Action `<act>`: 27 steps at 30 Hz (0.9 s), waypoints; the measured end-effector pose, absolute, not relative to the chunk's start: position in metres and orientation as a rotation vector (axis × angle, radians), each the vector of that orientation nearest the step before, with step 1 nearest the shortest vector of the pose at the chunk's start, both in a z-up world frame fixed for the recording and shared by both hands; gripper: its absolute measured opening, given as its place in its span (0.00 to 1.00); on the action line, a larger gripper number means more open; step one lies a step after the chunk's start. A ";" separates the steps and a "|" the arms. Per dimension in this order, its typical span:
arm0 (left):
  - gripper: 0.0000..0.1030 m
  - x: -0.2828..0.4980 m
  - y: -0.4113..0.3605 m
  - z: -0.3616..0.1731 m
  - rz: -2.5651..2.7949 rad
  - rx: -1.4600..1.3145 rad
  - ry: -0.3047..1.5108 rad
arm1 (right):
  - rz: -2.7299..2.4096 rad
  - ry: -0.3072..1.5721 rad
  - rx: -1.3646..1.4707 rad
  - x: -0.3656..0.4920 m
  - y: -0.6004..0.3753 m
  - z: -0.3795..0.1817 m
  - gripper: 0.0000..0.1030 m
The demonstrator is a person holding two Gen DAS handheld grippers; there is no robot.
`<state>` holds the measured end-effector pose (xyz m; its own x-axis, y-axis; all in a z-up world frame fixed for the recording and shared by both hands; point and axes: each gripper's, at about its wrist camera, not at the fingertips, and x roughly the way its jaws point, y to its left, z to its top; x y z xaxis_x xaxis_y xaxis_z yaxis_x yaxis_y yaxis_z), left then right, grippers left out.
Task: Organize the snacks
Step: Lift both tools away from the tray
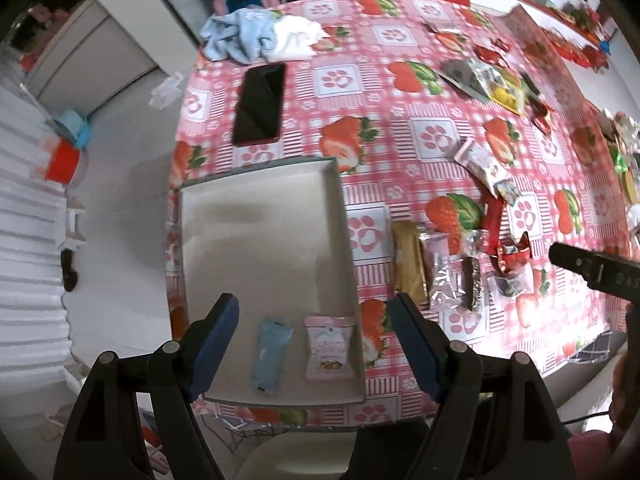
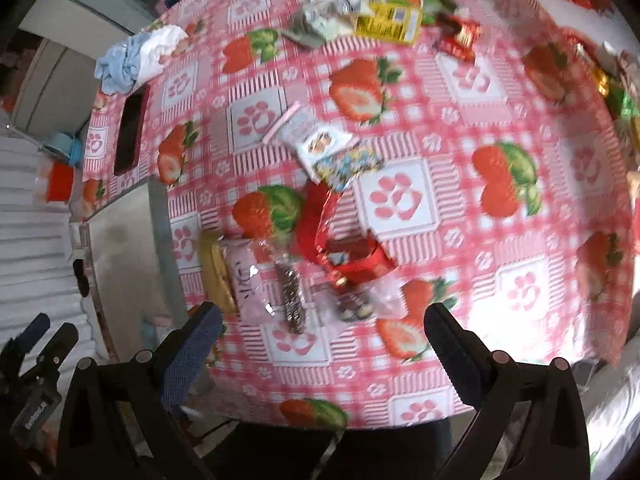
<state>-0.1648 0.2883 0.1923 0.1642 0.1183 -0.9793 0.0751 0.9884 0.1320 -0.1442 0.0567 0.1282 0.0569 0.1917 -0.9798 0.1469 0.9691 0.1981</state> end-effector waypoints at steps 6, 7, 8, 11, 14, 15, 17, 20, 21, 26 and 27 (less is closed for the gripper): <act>0.79 -0.158 0.261 0.191 -0.015 0.230 1.406 | 0.075 1.401 0.142 -0.143 0.065 0.154 0.98; 0.79 -0.157 0.259 0.192 -0.017 0.234 1.406 | 0.081 1.388 0.129 -0.143 0.065 0.157 0.98; 0.79 -0.156 0.257 0.192 -0.019 0.240 1.405 | 0.079 1.382 0.124 -0.142 0.066 0.158 0.98; 0.79 -0.155 0.253 0.192 -0.017 0.245 1.405 | 0.078 1.368 0.109 -0.140 0.064 0.161 0.98; 0.79 -0.154 0.252 0.192 -0.018 0.244 1.407 | 0.078 1.368 0.107 -0.139 0.061 0.161 0.98; 0.79 -0.153 0.252 0.193 -0.017 0.246 1.407 | 0.078 1.368 0.107 -0.139 0.060 0.161 0.98; 0.79 -0.153 0.252 0.193 -0.019 0.248 1.404 | 0.077 1.370 0.107 -0.139 0.059 0.161 0.98; 0.79 -0.151 0.249 0.192 -0.022 0.254 1.402 | 0.076 1.373 0.112 -0.139 0.056 0.160 0.98; 0.79 -0.151 0.248 0.192 -0.023 0.257 1.401 | 0.076 1.375 0.114 -0.139 0.055 0.160 0.98; 0.79 -0.150 0.246 0.192 -0.023 0.261 1.400 | 0.074 1.375 0.113 -0.139 0.054 0.159 0.98; 0.79 -0.149 0.246 0.192 -0.023 0.262 1.399 | 0.073 1.375 0.112 -0.139 0.054 0.159 0.98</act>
